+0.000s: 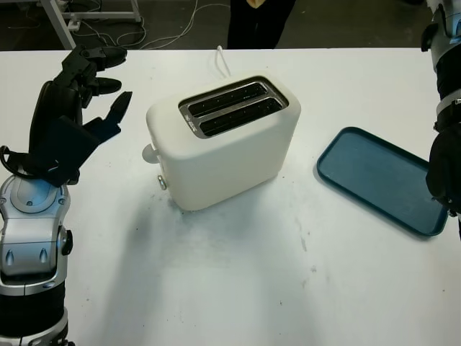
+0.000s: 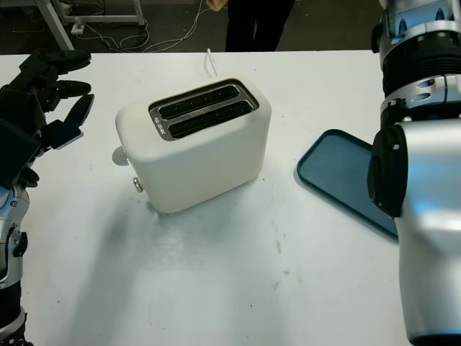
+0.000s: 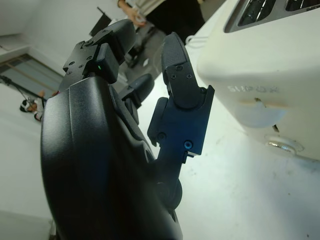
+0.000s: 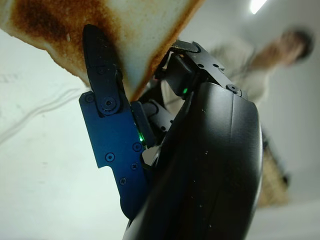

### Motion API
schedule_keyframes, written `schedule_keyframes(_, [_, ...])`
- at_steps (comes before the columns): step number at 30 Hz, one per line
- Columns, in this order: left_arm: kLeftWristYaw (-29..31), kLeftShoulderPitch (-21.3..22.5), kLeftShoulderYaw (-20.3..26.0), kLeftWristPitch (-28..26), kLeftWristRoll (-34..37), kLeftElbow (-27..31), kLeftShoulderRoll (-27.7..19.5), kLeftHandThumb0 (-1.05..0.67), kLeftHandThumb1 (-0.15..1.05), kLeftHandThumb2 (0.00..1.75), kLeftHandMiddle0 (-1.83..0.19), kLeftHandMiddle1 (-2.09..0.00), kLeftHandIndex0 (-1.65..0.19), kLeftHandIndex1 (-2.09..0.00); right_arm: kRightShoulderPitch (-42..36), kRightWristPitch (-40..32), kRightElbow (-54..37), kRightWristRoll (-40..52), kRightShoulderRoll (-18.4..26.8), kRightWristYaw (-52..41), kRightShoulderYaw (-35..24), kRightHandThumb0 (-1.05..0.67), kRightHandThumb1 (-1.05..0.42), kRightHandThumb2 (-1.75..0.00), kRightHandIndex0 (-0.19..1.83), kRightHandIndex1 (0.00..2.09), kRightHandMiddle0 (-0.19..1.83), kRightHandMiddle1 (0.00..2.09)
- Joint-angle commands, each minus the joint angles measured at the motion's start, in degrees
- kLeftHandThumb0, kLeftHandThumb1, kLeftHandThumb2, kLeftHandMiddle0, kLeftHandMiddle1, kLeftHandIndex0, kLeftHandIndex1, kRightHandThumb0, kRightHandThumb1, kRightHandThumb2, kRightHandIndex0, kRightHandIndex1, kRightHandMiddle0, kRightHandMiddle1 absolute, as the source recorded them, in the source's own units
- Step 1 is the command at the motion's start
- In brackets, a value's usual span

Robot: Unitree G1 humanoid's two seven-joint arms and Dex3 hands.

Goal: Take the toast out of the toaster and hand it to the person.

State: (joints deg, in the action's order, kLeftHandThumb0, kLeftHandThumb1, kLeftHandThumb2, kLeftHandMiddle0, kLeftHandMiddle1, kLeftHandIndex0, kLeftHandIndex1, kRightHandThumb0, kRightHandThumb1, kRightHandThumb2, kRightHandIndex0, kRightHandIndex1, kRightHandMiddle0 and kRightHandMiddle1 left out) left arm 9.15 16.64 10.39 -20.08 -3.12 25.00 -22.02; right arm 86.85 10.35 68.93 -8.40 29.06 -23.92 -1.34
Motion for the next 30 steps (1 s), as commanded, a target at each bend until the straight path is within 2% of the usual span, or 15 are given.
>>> schedule_keyframes(1, [-0.66, -0.90, -0.14, 0.13, -0.93, 0.74, 0.05, -0.39, 0.92, 0.51, -0.07, -1.07, -0.16, -0.72, -1.88, -2.75, 1.80, 2.16, -0.49, 2.49, -2.20, -0.41, -0.92, -0.27, 1.06, 1.75, 0.79, 1.75])
schedule_keyframes(4, [-0.60, -0.97, -0.27, 0.05, -1.01, 0.88, -0.23, -0.37, 0.92, 0.52, -0.07, -1.06, -0.16, -0.71, -4.02, -5.42, 3.72, 3.41, -1.15, 7.03, -4.33, -0.30, -0.92, -0.37, 0.99, 1.75, 0.53, 1.64])
schedule_keyframes(8, [-0.67, -1.04, -0.21, -0.58, -1.01, 1.19, -0.10, -0.36, 0.92, 0.53, -0.07, -1.04, -0.17, -0.70, -6.59, -7.59, 5.02, 3.11, -1.80, 13.35, -5.23, -0.34, -0.92, -0.38, 0.94, 1.75, 0.61, 1.73])
schedule_keyframes(10, [-0.45, -1.05, -0.10, 0.36, -0.83, 0.54, -0.24, -0.36, 0.92, 0.53, -0.07, -1.04, -0.17, -0.70, -7.68, -8.93, 5.39, 5.71, -2.75, 15.84, -8.11, -0.29, -0.92, -0.43, 0.89, 1.75, 0.48, 1.74])
schedule_keyframes(12, [-0.49, -1.02, -0.27, 0.64, -1.26, 0.34, -0.50, -0.36, 0.92, 0.53, -0.08, -1.04, -0.17, -0.70, -8.13, -11.05, 5.88, 8.19, -3.80, 18.85, -11.06, -0.24, -0.92, -0.40, 0.80, 1.75, 0.22, 1.59])
schedule_keyframes(13, [-0.59, -0.96, -0.35, 0.24, -1.38, 0.51, -0.46, -0.36, 0.92, 0.53, -0.08, -1.04, -0.18, -0.70, -8.59, -11.26, 6.01, 8.63, -4.18, 19.92, -11.70, -0.23, -0.92, -0.38, 0.79, 1.75, 0.17, 1.62])
schedule_keyframes(15, [-0.56, -0.83, -0.35, -0.25, -1.15, 0.72, -0.25, -0.36, 0.92, 0.54, -0.08, -1.04, -0.18, -0.70, -9.20, -12.01, 6.18, 8.60, -4.64, 21.59, -11.89, -0.22, -0.92, -0.40, 0.78, 1.75, 0.22, 1.30])
schedule_keyframes(16, [-0.50, -0.80, -0.35, -0.40, -1.07, 0.77, -0.21, -0.35, 0.92, 0.54, -0.08, -1.04, -0.17, -0.70, -9.48, -12.31, 6.22, 8.28, -4.79, 22.46, -11.74, -0.23, -0.92, -0.41, 0.78, 1.75, 0.25, 1.24])
schedule_keyframes(18, [-0.52, -0.80, -0.29, -0.88, -0.85, 0.85, 0.01, -0.36, 0.92, 0.54, -0.08, -1.03, -0.17, -0.69, -10.56, -11.33, 6.29, 8.61, -5.13, 23.68, -12.42, -0.21, -0.92, -0.40, 0.76, 1.75, 0.22, 1.61])
schedule_keyframes(19, [-0.49, -0.87, -0.22, -0.90, -0.69, 0.83, 0.08, -0.37, 0.92, 0.53, -0.08, -1.03, -0.17, -0.69, -10.83, -11.62, 6.39, 8.59, -5.36, 25.06, -12.63, -0.21, -0.92, -0.38, 0.73, 1.75, 0.19, 1.68])
schedule_keyframes(21, [-0.66, -1.02, -0.26, -1.07, -0.81, 0.93, 0.12, -0.37, 0.92, 0.53, -0.08, -1.03, -0.17, -0.69, -11.26, -12.02, 6.54, 9.49, -5.86, 26.37, -13.84, -0.23, -0.92, -0.38, 0.70, 1.75, 0.16, 1.63])
schedule_keyframes(22, [-0.64, -1.08, -0.17, -0.90, -0.57, 0.87, 0.25, -0.38, 0.92, 0.52, -0.08, -1.03, -0.17, -0.69, -11.46, -12.32, 6.61, 9.49, -6.03, 26.99, -13.98, -0.22, -0.92, -0.40, 0.64, 1.75, 0.20, 1.33])
schedule_keyframes(24, [-0.67, -1.15, -0.08, -0.71, -0.43, 0.71, 0.39, -0.37, 0.92, 0.52, -0.07, -1.02, -0.17, -0.68, -11.95, -12.56, 6.78, 9.27, -6.52, 29.54, -14.09, -0.24, -0.92, -0.40, 0.57, 1.75, 0.27, 1.14])
schedule_keyframes(27, [-0.52, -1.17, 0.02, -0.97, -0.23, 0.73, 0.38, -0.38, 0.92, 0.52, -0.07, -1.02, -0.17, -0.67, -12.51, -12.92, 7.03, 11.18, -7.36, 29.92, -16.11, -0.23, -0.92, -0.38, 0.62, 1.75, 0.34, 0.88])
schedule_keyframes(30, [-0.49, -1.15, -0.05, -0.83, -0.37, 0.66, 0.20, -0.38, 0.92, 0.52, -0.07, -1.01, -0.17, -0.67, -12.68, -14.50, 7.30, 12.21, -8.00, 29.47, -17.32, -0.22, -0.92, -0.40, 0.55, 1.75, 0.38, 0.38])
